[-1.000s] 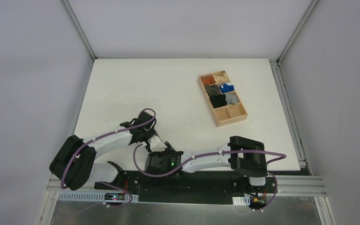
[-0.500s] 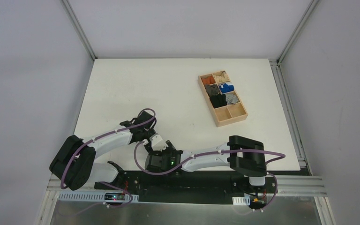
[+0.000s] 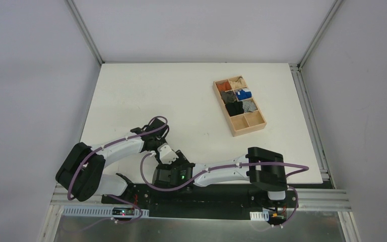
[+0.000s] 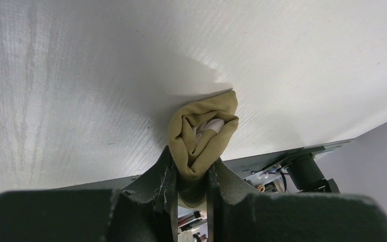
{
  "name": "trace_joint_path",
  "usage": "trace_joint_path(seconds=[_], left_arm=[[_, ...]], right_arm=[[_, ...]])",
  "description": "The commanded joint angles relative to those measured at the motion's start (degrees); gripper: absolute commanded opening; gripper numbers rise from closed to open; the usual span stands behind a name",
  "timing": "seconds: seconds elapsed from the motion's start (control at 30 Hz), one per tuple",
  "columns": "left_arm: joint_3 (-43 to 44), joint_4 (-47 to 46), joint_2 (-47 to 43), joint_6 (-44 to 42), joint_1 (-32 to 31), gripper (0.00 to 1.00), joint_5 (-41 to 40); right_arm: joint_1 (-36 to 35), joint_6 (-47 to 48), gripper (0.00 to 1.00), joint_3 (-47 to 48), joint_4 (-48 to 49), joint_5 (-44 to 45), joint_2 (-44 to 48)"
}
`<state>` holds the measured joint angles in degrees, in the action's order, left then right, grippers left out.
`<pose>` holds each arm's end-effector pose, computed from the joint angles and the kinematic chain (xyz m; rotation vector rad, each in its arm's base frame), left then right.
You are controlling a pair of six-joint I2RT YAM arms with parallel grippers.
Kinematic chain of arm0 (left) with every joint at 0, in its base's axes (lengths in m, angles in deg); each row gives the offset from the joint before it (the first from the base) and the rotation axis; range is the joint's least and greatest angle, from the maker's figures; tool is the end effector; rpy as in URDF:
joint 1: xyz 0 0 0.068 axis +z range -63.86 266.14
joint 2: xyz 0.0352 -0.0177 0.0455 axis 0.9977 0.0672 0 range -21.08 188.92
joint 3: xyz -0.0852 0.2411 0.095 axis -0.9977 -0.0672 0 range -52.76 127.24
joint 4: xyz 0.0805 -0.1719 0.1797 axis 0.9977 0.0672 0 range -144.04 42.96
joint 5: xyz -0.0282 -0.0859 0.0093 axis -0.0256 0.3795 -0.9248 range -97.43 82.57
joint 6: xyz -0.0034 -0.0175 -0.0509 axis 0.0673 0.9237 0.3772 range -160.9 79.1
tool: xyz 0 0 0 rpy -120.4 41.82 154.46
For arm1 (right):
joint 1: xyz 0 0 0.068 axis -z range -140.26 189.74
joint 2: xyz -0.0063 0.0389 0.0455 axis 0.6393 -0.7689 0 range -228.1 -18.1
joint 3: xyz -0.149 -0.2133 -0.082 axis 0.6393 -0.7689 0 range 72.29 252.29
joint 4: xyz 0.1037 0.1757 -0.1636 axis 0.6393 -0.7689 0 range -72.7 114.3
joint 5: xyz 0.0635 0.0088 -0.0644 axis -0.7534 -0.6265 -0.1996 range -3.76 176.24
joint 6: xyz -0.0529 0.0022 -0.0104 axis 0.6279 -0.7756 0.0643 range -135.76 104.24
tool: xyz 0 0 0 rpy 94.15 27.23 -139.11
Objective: Roll the underwear
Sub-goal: Roll the underwear to the center of the board.
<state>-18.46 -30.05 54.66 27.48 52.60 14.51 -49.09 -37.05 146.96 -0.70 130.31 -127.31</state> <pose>0.1784 -0.1342 0.1549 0.7745 -2.8899 0.8707 0.0326 0.3926 0.1875 -1.0329 1.9860 -0.0191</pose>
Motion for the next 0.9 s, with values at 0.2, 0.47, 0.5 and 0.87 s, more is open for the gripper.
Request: trace_joint_path(seconds=[0.2, 0.47, 0.5, 0.87], left_arm=[[1.36, 3.94, 0.46, -0.09, 0.05, 0.00, -2.11], [1.34, 4.19, 0.54, -0.17, 0.05, 0.00, -2.18], [1.34, 4.21, 0.54, -0.18, 0.05, 0.00, -2.23], [1.57, 4.31, 0.02, -0.09, 0.05, 0.00, -2.26]], right_arm=[[-0.46, -0.11, 0.42, 1.70, -0.87, 0.66, 0.05], [0.07, -0.89, 0.57, 0.86, 0.52, -1.18, 0.58], [0.07, -0.85, 0.59, 0.74, 0.82, -1.37, 0.80], [0.50, -1.12, 0.55, 2.91, 0.38, -3.67, -1.97]])
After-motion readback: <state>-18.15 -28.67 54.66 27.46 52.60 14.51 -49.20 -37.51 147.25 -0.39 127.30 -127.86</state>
